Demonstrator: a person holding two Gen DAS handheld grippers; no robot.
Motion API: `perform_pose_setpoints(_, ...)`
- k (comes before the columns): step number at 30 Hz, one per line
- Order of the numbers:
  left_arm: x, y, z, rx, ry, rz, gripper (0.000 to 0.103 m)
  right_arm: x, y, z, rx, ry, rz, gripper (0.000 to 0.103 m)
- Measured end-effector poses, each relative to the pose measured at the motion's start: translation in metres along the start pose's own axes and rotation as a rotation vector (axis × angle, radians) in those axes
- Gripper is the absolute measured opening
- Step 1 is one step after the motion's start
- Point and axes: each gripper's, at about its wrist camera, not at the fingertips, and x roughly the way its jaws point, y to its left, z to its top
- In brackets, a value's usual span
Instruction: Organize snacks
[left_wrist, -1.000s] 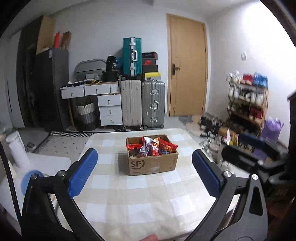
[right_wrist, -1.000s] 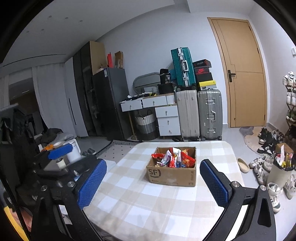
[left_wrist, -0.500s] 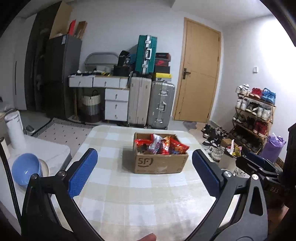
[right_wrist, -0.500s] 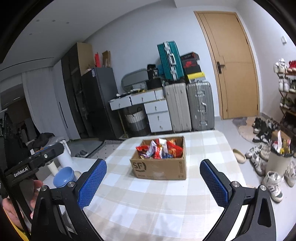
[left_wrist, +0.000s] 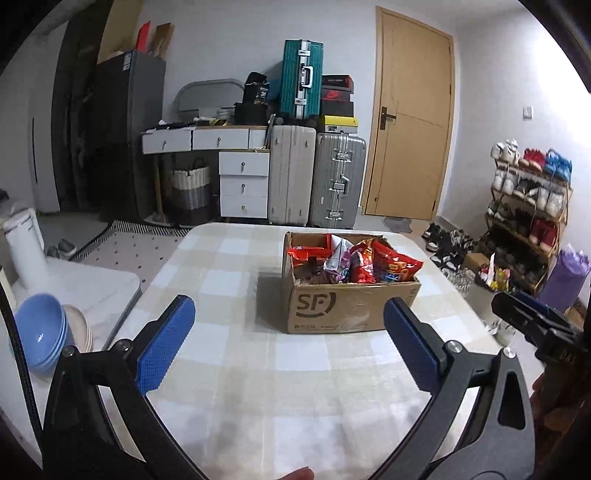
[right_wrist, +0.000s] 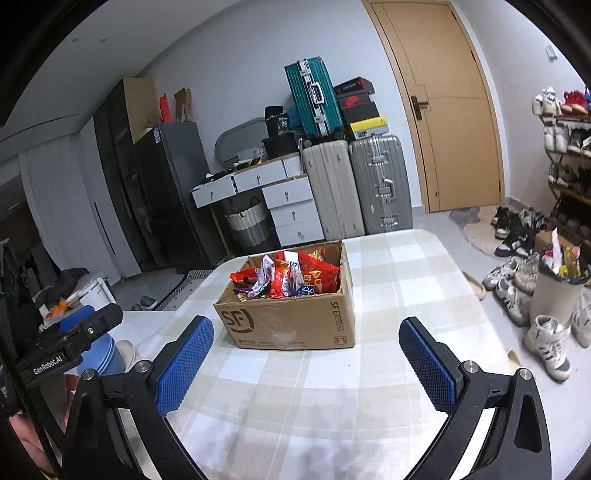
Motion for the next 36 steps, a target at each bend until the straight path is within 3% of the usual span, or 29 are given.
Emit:
perform_pose_setpoints(7,0.052,-0.008,0.0,-0.001,-0.004,-0.01,0.102,0.035,-0.007,0.0,-0.011,0.006,0.002,0.102)
perform_pose_setpoints(15,0.096,-0.012,-0.008,0.006,0.021,-0.031,0.102,0.049,-0.005,-0.003,-0.067,-0.009,0.028,0.102)
perform_pose_setpoints(20,0.097,-0.022,-0.012,0.062,-0.007,-0.002,0.102,0.042,0.003,-0.012,-0.125,-0.018,0.033,0.102)
perform_pose_setpoints(36,0.062,-0.014,-0.036,0.02,-0.031,0.032,0.102,0.008,0.008,-0.021,-0.117,-0.058,0.039,0.102)
